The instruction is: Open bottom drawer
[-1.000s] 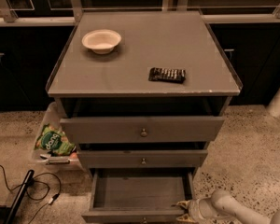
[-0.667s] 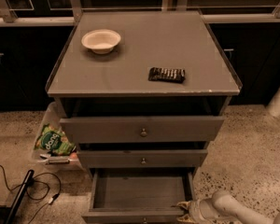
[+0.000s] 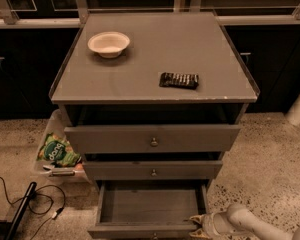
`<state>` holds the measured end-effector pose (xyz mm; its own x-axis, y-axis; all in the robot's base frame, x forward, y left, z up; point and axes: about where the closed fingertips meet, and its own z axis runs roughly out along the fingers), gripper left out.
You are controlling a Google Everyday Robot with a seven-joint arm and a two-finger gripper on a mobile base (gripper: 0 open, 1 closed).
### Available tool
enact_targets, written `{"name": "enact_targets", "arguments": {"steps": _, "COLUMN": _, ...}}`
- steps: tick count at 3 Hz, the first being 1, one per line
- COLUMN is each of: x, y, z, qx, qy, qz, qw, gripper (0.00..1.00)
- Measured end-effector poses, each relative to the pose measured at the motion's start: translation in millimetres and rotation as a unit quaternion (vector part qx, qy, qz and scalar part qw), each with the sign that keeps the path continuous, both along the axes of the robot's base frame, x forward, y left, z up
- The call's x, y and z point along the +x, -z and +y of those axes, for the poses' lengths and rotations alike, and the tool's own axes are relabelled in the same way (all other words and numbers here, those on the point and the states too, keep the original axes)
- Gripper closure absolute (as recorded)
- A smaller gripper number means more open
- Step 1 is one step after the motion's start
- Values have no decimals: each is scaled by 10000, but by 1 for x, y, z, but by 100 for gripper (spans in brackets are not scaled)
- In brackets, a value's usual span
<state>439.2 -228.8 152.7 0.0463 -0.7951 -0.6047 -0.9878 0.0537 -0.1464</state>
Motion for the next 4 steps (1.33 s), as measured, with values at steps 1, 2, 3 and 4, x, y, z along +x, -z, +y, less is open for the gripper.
{"name": "enact_targets", "arguments": {"steps": 1, "x": 0, "y": 0, "z": 0, "qx": 0, "qy": 0, "qz": 0, "qw": 10000, "gripper": 35}}
{"name": "enact_targets", "arguments": {"steps": 2, "x": 0, "y": 0, "z": 0, "qx": 0, "qy": 0, "qz": 0, "qw": 10000, "gripper": 12}}
{"name": "enact_targets", "arguments": {"steps": 3, "x": 0, "y": 0, "z": 0, "qx": 0, "qy": 0, "qz": 0, "qw": 10000, "gripper": 0}}
{"name": "enact_targets", "arguments": {"steps": 4, "x": 0, "y": 0, "z": 0, "qx": 1, "qy": 0, "qz": 1, "qw": 10000, "gripper": 0}}
